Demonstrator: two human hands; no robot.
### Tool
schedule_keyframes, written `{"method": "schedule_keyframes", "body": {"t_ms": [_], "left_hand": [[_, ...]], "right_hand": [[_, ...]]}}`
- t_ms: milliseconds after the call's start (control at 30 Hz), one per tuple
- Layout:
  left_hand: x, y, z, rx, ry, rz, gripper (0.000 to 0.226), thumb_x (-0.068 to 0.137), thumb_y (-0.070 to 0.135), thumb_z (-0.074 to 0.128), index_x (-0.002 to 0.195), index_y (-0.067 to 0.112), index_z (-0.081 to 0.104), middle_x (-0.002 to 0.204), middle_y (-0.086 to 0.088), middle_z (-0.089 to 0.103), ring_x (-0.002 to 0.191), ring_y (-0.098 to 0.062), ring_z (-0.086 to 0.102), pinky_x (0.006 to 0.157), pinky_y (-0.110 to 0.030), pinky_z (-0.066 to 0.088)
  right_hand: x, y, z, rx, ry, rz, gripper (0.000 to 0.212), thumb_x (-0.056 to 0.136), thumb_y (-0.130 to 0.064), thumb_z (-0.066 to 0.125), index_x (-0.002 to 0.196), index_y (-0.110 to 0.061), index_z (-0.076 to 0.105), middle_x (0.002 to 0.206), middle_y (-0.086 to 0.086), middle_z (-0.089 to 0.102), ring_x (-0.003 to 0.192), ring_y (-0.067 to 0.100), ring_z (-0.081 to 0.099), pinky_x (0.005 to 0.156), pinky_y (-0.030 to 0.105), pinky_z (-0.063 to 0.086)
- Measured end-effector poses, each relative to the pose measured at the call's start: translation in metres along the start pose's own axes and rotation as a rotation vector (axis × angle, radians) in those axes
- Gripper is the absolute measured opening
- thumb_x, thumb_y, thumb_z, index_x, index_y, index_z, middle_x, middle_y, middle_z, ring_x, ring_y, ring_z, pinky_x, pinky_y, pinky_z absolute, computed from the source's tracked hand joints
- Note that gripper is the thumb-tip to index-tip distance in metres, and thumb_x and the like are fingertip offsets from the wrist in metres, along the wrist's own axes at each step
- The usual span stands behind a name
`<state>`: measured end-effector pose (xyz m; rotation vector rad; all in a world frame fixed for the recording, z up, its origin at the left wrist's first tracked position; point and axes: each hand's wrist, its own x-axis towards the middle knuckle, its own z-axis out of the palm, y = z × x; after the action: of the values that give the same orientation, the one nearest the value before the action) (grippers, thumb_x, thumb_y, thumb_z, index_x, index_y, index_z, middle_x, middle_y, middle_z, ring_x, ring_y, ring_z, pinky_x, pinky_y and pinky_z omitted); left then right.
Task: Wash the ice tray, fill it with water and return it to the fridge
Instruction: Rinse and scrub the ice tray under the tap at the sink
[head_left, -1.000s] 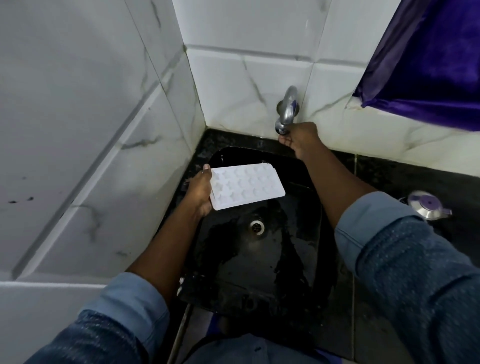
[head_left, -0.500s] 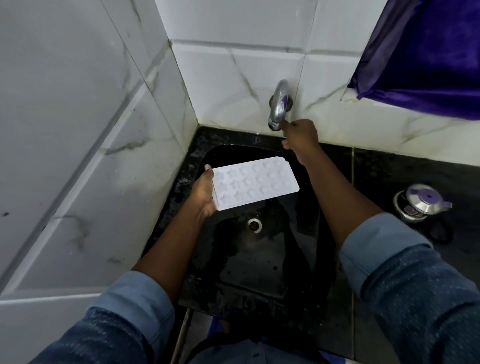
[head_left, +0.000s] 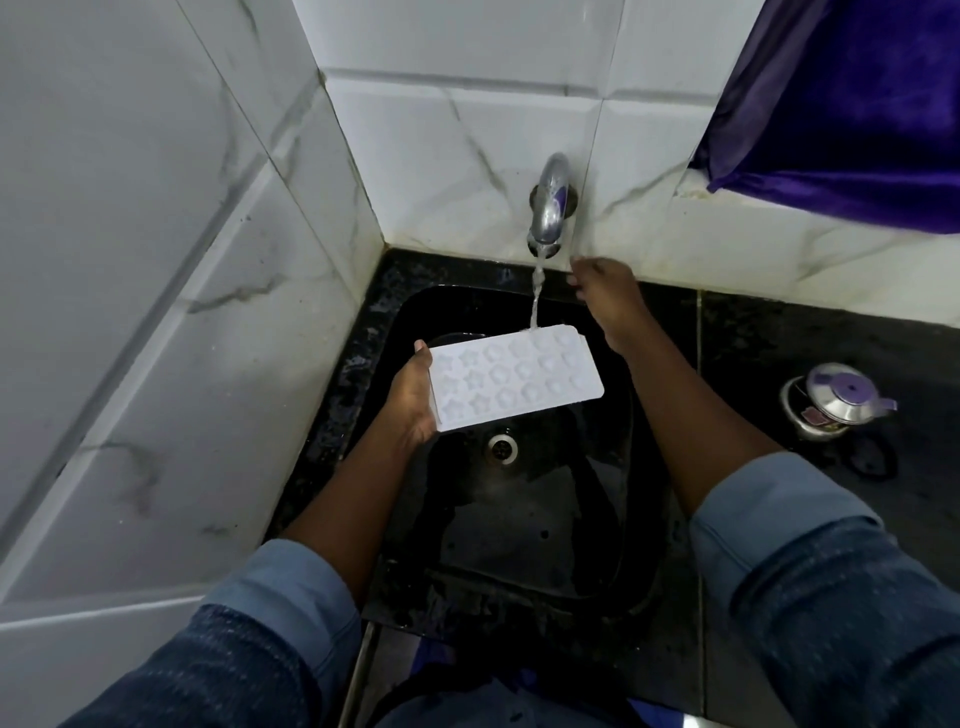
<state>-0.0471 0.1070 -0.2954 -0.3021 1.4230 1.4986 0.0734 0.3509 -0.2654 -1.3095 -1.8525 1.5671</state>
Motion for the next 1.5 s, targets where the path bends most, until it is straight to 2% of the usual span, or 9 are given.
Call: {"method": "schedule_keyframes", "body": {"t_ms": [200,300,367,500,733,933,1100,1367,1500], "left_hand": [[0.019,-0.002,-0.002,-0.045,0.027,-0.002,0.073,0.107,0.067,0.031,0.128,0.008,0.070,0.122,-0.019,0.076,0.113,-0.039,0.072,0.097,-0.058,0.056],[0.030,-0.009,-0.003,-0.070,0.017,-0.027,0.078,0.106,0.068,0.031,0.140,0.006,0.063,0.133,-0.021,0.070,0.124,-0.042,0.066,0.108,-0.062,0.049],[0.037,-0.016,-0.001,-0.067,0.007,-0.056,0.076,0.108,0.066,0.029,0.135,0.004,0.065,0.128,-0.022,0.072,0.119,-0.041,0.067,0.102,-0.057,0.053],[0.064,-0.035,0.013,0.100,0.059,-0.031,0.067,0.108,0.059,0.040,0.134,0.003,0.065,0.122,-0.021,0.075,0.110,-0.040,0.074,0.097,-0.062,0.057],[0.091,-0.046,0.051,0.189,-0.030,-0.042,0.037,0.108,0.030,0.054,0.117,0.000,0.073,0.114,-0.021,0.077,0.100,-0.038,0.075,0.093,-0.053,0.060],[0.101,-0.050,0.066,0.253,-0.072,0.017,0.018,0.104,-0.004,0.056,0.111,0.009,0.066,0.097,-0.010,0.072,0.078,-0.018,0.068,0.068,-0.031,0.059],[0.103,-0.049,0.056,0.194,0.050,0.093,0.022,0.098,-0.010,0.062,0.087,0.008,0.068,0.083,-0.010,0.072,0.067,-0.018,0.068,0.074,-0.038,0.061],[0.096,-0.024,-0.003,0.147,0.199,0.205,0.013,0.099,-0.004,0.064,0.103,0.007,0.070,0.088,-0.009,0.074,0.073,-0.023,0.072,0.061,-0.032,0.061],[0.085,-0.013,-0.030,0.159,0.301,0.265,0.013,0.098,-0.004,0.065,0.103,0.007,0.068,0.094,-0.007,0.073,0.078,-0.022,0.071,0.060,-0.031,0.060]], "right_hand": [[0.006,-0.024,0.003,-0.272,-0.098,0.018,0.056,0.102,-0.066,0.046,0.091,-0.014,0.061,0.086,0.006,0.061,0.078,0.024,0.058,0.074,0.036,0.045],[-0.003,0.039,-0.001,-0.236,-0.097,0.221,0.081,0.098,-0.078,0.032,0.112,-0.007,0.070,0.110,0.013,0.069,0.099,0.032,0.066,0.095,0.042,0.053],[-0.013,0.079,-0.002,-0.205,-0.104,0.342,0.077,0.100,-0.072,0.039,0.120,-0.005,0.072,0.118,0.016,0.072,0.103,0.033,0.070,0.095,0.046,0.058],[-0.030,0.120,-0.006,0.047,0.077,0.374,0.032,0.104,-0.025,0.061,0.103,0.004,0.073,0.095,0.016,0.073,0.070,0.024,0.069,0.056,0.028,0.057],[-0.045,0.136,-0.042,-0.124,0.407,0.221,0.033,0.106,-0.036,0.053,0.100,-0.007,0.068,0.095,0.012,0.069,0.090,0.031,0.067,0.076,0.040,0.053],[-0.062,0.117,-0.056,-0.246,0.566,0.057,0.033,0.109,-0.031,0.054,0.119,-0.002,0.066,0.116,0.015,0.070,0.102,0.025,0.063,0.077,0.023,0.038],[-0.060,0.111,-0.048,-0.349,0.456,-0.048,0.027,0.104,-0.024,0.058,0.117,-0.002,0.067,0.113,0.016,0.071,0.099,0.026,0.064,0.075,0.022,0.036],[-0.030,0.123,0.015,-0.415,0.166,0.105,0.022,0.099,-0.017,0.061,0.112,-0.001,0.068,0.113,0.020,0.072,0.108,0.037,0.067,0.073,0.027,0.038],[-0.025,0.130,0.049,-0.300,0.069,0.240,0.017,0.098,-0.015,0.067,0.083,-0.007,0.062,0.074,0.004,0.061,0.055,-0.001,0.063,0.044,0.012,0.035]]}}
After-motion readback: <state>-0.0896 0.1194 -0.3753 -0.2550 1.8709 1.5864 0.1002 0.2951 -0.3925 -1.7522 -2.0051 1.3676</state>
